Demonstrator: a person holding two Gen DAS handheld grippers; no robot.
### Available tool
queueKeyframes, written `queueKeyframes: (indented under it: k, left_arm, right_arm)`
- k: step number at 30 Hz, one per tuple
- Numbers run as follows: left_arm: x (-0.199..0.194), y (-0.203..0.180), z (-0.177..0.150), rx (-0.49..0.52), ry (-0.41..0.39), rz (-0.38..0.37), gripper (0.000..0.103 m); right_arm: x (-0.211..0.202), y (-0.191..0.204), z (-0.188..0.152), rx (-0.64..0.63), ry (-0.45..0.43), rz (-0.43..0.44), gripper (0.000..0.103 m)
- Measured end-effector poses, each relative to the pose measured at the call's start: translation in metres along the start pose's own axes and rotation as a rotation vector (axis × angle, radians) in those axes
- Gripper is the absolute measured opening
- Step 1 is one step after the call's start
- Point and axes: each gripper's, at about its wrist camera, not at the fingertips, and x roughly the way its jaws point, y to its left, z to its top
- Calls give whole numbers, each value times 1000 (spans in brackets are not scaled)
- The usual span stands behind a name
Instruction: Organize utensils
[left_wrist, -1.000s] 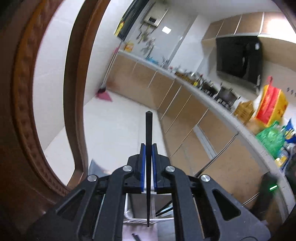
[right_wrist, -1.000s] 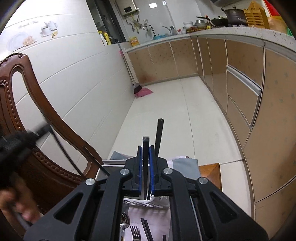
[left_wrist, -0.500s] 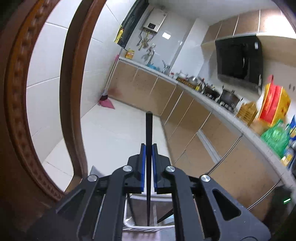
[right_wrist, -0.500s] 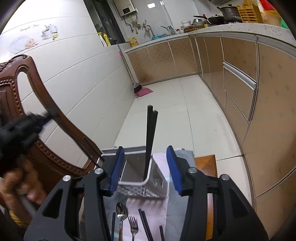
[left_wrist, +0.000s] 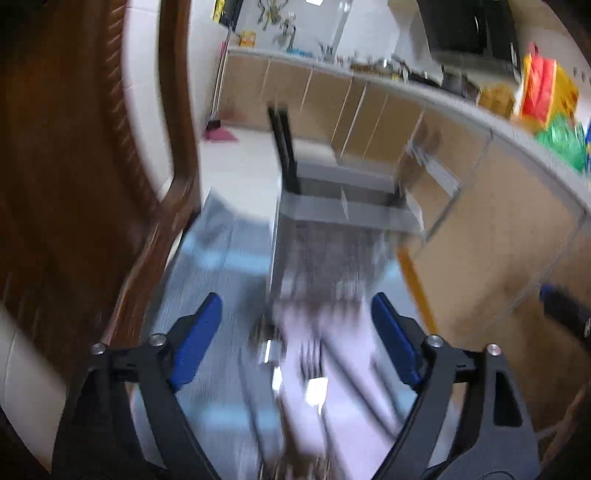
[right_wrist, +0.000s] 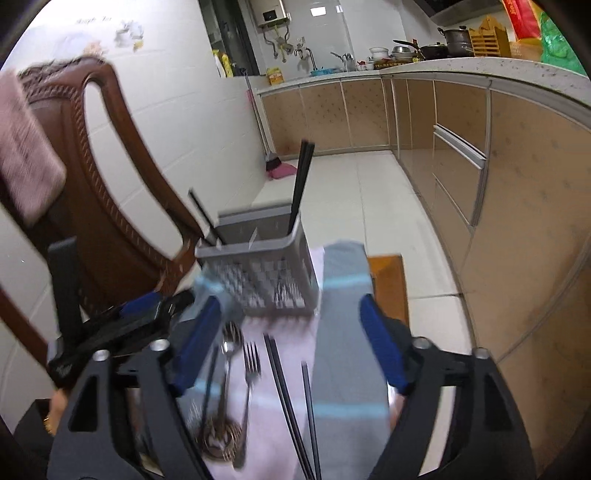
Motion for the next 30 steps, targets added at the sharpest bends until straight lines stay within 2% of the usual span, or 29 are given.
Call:
queueKeyframes:
  k: [4,6,9,12,16,25,30]
  left_arm:
    - [-32,7,-64,-41,117,23,89]
    - [-47,7,-88,-75,162,9,89]
    - [-67,0,-112,-51,174,10,89]
    - [-92,-18,-131,52,155,52,89]
    - [-112,-32,-137,97,134,71,89]
    - [-142,-38,-141,99,124,53,89]
    - [-146,-40,-143,93,127,39,89]
  right_arm:
    - [-15,3,-45,-2,50,-16,82]
    - [-24,6,-70,-7,78,-35,82]
    - [-37,11,-98,3,94,-38,82]
    - [-49,16,-120,-9,107,-41,82]
    - [-62,19,-138,-13,116,-46,82]
    - [-83,21,-154,-17,115,-50,82]
    - [-91,19,-159,-5,103,-36,82]
